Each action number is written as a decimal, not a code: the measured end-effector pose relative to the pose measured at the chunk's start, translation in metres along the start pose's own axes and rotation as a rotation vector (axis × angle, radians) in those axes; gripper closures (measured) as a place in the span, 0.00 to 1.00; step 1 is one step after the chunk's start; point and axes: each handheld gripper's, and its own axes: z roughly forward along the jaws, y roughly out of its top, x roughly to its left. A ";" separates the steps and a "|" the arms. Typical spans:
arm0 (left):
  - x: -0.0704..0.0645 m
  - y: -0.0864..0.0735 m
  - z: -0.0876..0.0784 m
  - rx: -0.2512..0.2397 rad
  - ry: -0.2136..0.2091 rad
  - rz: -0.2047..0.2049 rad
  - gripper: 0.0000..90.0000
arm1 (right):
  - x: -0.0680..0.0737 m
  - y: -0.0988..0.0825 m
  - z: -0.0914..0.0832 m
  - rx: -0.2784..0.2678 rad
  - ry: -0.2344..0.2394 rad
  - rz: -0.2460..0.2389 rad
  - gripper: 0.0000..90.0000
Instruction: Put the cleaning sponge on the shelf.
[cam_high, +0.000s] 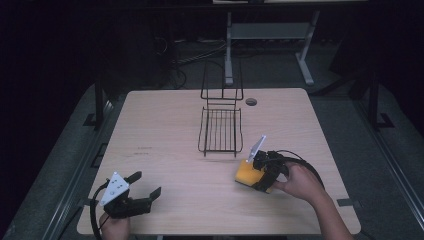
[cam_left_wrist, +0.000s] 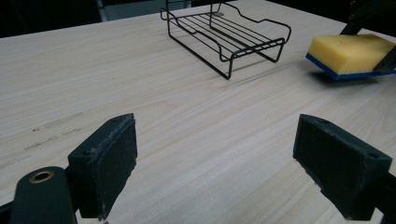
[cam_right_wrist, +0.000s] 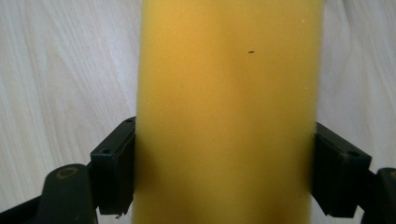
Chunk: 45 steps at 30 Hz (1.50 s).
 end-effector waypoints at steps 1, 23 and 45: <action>0.000 0.000 0.000 -0.001 -0.001 -0.002 0.14 | 0.000 0.002 -0.001 0.000 0.001 -0.001 0.24; 0.001 0.000 0.001 -0.007 -0.007 -0.014 0.14 | -0.008 0.037 -0.006 -0.010 0.027 -0.052 0.24; 0.004 -0.001 0.000 -0.012 -0.013 -0.027 0.14 | -0.019 0.076 -0.013 -0.019 0.031 -0.101 0.24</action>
